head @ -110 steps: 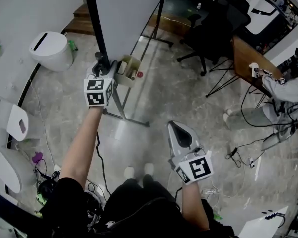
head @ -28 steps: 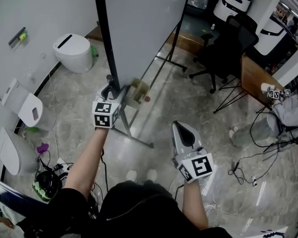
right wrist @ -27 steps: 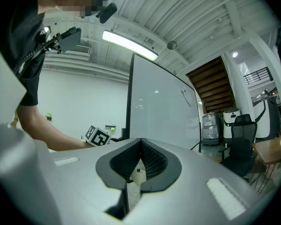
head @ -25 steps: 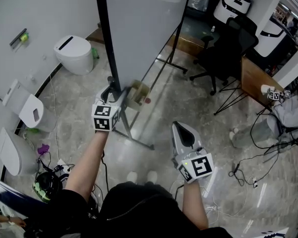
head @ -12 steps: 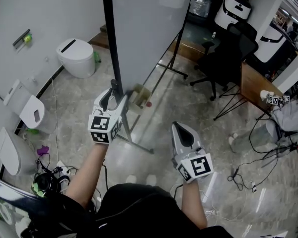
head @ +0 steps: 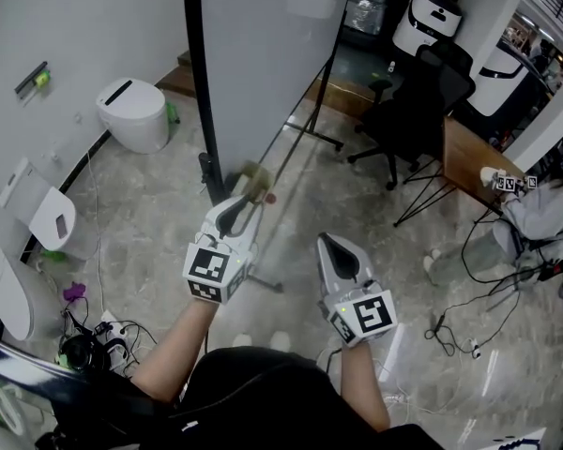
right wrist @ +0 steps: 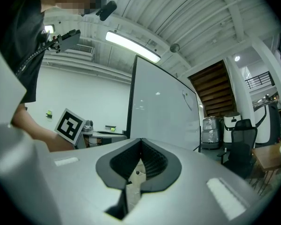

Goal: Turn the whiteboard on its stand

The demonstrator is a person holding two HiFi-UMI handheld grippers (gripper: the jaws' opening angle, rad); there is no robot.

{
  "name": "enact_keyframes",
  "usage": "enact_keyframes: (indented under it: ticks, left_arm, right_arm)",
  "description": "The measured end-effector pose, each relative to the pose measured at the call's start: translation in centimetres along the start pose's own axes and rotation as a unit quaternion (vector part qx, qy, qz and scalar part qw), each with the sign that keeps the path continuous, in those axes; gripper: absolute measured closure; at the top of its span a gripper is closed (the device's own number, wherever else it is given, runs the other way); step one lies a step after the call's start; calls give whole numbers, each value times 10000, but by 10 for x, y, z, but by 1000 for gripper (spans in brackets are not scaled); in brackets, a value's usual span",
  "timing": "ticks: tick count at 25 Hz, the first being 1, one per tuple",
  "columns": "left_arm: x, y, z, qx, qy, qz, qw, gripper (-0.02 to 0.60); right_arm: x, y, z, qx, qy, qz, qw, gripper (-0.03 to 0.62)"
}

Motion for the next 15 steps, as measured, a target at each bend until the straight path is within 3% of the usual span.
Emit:
enact_keyframes:
  ticks: [6,15]
  left_arm:
    - [2,5,-31,-156,321,23,9994,573]
    - [6,10,-47,-292,591,62,9978,575]
  right_arm:
    - [-11,2,-1,-35,88,65,9999,585]
    - [-22,2,-7,-43,219,187,9996,586]
Point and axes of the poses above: the fingertips, and each gripper's own axes: x forward along the fingers, z to its left, y out of its underside, the point moved 8 cm from there along -x, backward along the fingers, and after that the axes turned 1 degree about -x, right-handed, at the moved point
